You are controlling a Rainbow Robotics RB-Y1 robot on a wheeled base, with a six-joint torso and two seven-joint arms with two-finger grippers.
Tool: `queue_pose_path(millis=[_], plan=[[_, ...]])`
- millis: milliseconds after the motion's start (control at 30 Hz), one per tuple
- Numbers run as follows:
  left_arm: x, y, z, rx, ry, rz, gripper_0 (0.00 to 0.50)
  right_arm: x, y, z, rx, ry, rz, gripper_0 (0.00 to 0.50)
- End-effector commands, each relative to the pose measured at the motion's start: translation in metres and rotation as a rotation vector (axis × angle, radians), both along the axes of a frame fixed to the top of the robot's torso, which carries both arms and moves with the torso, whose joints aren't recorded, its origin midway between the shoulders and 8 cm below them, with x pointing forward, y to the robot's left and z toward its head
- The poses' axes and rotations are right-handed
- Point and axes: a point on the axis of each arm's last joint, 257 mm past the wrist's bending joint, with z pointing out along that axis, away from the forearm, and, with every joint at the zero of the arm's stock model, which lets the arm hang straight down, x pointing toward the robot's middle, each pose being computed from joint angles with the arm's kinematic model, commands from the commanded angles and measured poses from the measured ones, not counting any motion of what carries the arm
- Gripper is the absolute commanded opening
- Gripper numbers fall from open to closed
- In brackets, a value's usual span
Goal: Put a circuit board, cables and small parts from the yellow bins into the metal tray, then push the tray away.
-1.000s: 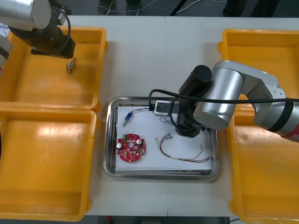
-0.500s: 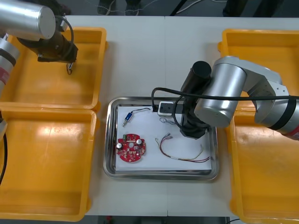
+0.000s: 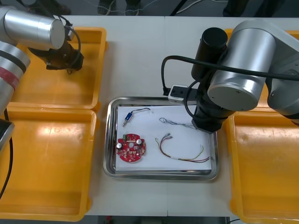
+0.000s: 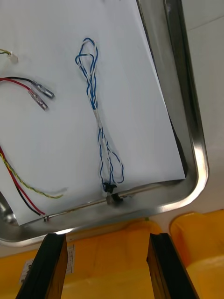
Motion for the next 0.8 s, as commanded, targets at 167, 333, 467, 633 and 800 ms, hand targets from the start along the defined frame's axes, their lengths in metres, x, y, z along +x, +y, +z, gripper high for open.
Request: queue_pose_path(millis=[167,333,467,633,800], plan=[[0.019,-0.016,0.014,0.057,-0.075,-0.102,0.5,0.01,0.023,0.071,0.168,-0.165,-0.068,0.5],[0.019,-0.016,0.013,0.058,-0.073,-0.103,0.5,0.017,0.013,0.096,0.25,-0.221,-0.144,0.5],[0.019,-0.015,0.013,0.058,-0.074,-0.101,0.5,0.023,-0.015,0.11,0.293,-0.258,-0.219,0.5],[0.017,-0.015,0.01,0.058,-0.066,-0.101,0.5,0.027,-0.056,0.119,0.318,-0.295,-0.317,0.5],[0.014,-0.011,0.002,0.057,-0.053,-0.096,0.5,0.027,-0.102,0.124,0.349,-0.315,-0.435,0.5]])
